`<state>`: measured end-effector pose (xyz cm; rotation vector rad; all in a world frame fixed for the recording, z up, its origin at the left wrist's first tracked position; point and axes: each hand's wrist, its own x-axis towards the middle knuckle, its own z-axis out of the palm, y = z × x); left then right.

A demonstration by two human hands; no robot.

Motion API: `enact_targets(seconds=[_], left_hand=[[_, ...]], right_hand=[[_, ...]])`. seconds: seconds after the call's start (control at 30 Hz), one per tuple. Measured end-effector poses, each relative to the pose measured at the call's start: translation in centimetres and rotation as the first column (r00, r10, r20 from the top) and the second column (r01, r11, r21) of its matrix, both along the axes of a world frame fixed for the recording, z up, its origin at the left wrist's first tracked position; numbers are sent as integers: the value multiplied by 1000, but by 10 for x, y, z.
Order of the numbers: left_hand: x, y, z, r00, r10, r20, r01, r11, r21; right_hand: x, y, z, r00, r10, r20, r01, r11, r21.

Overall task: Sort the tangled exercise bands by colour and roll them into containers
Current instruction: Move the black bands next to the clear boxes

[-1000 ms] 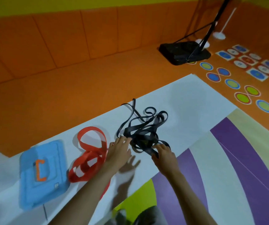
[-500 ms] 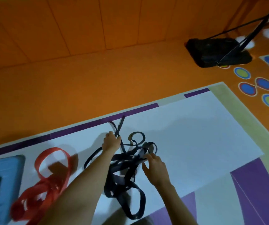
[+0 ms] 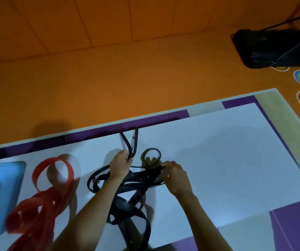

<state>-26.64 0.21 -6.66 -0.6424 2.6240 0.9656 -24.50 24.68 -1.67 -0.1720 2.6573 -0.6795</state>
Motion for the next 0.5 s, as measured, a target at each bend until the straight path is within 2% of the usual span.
enact_targets(seconds=[0.07, 0.17, 0.33, 0.5], left_hand=[[22, -2, 9, 994, -72, -83, 73, 997, 0], [60, -1, 24, 951, -237, -200, 221, 970, -98], [124, -11, 31, 871, -420, -256, 369, 902, -224], [178, -35, 21, 779, -558, -287, 504, 829, -244]], right_hand=[[0, -7, -1, 1000, 14, 1, -14, 1000, -12], [7, -19, -1, 1000, 18, 10, -17, 999, -49], [34, -36, 5, 1000, -12, 1, 12, 996, -87], [77, -38, 2, 1000, 19, 3, -19, 999, -41]])
